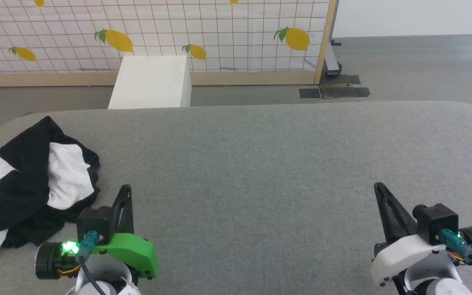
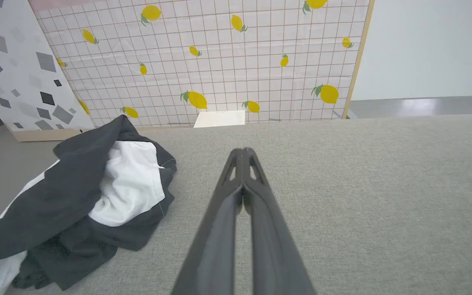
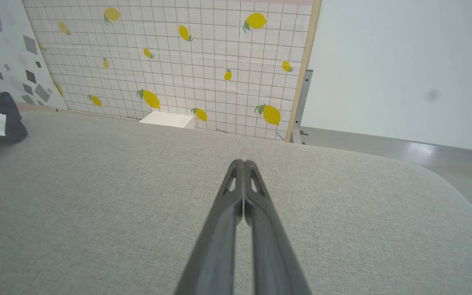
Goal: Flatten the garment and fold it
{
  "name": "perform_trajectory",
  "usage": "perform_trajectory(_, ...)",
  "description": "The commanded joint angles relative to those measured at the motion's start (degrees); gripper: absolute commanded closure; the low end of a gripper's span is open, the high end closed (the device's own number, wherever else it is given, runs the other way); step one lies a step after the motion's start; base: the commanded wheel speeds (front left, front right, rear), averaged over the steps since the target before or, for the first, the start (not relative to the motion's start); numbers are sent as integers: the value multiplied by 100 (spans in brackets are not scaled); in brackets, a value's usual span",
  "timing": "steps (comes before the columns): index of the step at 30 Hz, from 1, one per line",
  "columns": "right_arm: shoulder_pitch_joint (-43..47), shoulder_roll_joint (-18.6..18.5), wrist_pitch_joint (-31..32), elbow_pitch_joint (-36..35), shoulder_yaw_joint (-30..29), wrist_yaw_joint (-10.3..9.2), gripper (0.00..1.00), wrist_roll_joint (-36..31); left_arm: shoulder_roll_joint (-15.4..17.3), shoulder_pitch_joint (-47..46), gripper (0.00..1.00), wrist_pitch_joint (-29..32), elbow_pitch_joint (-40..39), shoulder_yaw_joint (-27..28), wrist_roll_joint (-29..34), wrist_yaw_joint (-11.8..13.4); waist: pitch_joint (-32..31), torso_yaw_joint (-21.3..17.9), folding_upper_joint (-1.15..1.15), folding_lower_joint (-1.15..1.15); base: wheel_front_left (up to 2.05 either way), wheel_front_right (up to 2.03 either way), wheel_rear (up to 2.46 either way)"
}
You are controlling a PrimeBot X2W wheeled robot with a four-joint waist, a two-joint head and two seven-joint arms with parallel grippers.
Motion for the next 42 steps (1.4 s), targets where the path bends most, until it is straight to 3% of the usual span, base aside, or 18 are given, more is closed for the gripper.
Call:
perform_trajectory(1,-95,4,-1,-28,8,-11,100,-37,-26,63,100,7,-14,21,59,38,0,0,0,0,0,0,0)
perform_trajectory(18,-95,4,-1,-28,8,-11,100,-37,-26,63,100,7,-14,21,59,38,0,0,0,0,0,0,0)
perform_trajectory(19,0,0,0,0,1,0,0,2,0,0,0,0,0,1,0,0,0,0,0,0,0,0,0)
perform_trajectory(30,-2,-1,-69,37,-29,-1,0,56,0,-24,0,-84,56,-74,-64,62,-7,46,0,0,0,0,0)
perform_trajectory(42,-19,0,-174,91,-18,-2,0,129,21,-34,0,-239,156,-111,-188,182,-26,488,0,0,0,0,0)
